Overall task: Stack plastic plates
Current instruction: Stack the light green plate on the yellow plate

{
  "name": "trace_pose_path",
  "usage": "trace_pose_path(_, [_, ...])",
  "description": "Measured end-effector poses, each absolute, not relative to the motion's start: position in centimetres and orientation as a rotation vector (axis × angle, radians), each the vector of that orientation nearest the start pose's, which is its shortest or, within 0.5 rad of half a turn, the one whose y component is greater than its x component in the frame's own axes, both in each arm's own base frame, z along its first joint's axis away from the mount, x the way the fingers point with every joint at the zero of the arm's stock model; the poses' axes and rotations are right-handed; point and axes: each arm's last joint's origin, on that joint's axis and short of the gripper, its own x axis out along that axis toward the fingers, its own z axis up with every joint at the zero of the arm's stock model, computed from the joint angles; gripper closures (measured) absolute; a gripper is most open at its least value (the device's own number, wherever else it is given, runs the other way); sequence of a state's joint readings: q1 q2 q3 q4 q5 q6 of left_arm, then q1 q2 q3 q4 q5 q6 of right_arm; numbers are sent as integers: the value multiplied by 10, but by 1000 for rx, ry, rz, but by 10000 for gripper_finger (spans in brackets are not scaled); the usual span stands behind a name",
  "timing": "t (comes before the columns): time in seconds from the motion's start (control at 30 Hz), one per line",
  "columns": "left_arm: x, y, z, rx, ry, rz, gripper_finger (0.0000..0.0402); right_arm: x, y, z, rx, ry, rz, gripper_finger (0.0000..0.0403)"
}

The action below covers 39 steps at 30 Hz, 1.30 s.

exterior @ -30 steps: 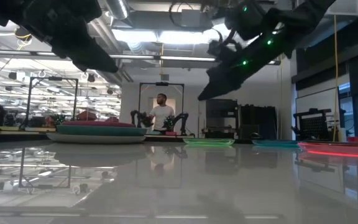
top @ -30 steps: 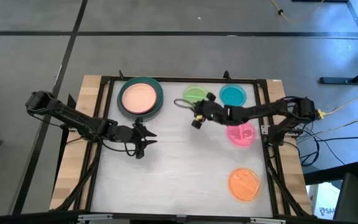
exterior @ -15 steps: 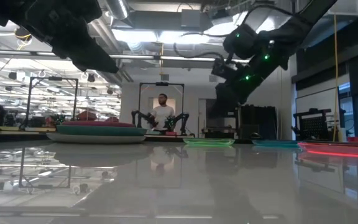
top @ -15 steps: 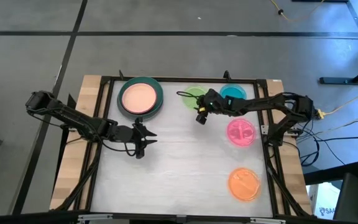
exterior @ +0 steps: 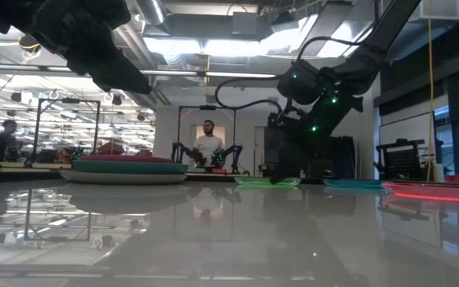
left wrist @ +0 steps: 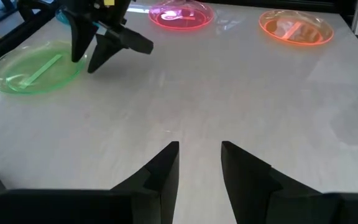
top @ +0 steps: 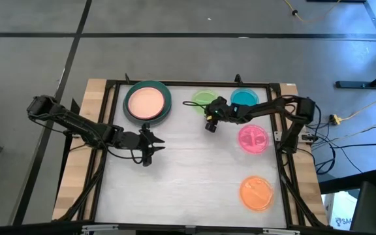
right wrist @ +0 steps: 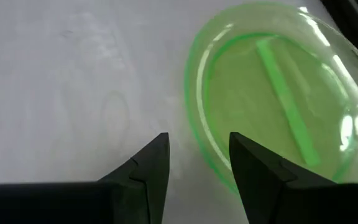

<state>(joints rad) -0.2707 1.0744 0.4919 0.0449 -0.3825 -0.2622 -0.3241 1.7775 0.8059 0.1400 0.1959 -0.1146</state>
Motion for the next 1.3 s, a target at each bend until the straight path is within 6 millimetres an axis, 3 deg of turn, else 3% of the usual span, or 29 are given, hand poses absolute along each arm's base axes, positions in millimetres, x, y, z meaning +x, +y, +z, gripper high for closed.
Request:
trace_pose_path(0.43, [208,-47,203,-84,489,175,289,304,-126,116,-60,882,-460,249])
trace_pose_path(0.57, [208,-47,203,-80,491,175,289,303,-128,115,-33,875,-418,288])
trace_pose_path(0.77, [208,-47,203,-77,490,175,289,304,-128,116,-54,872,-419,387])
trace_pose_path(0.87, [208,-46,203,-66,485,195,289,305,-129,117,-78,878,-408,391])
trace_pose_path(1.3, [200,-54,211,80,450,190,289,349,-133,172,-120,712,-330,399])
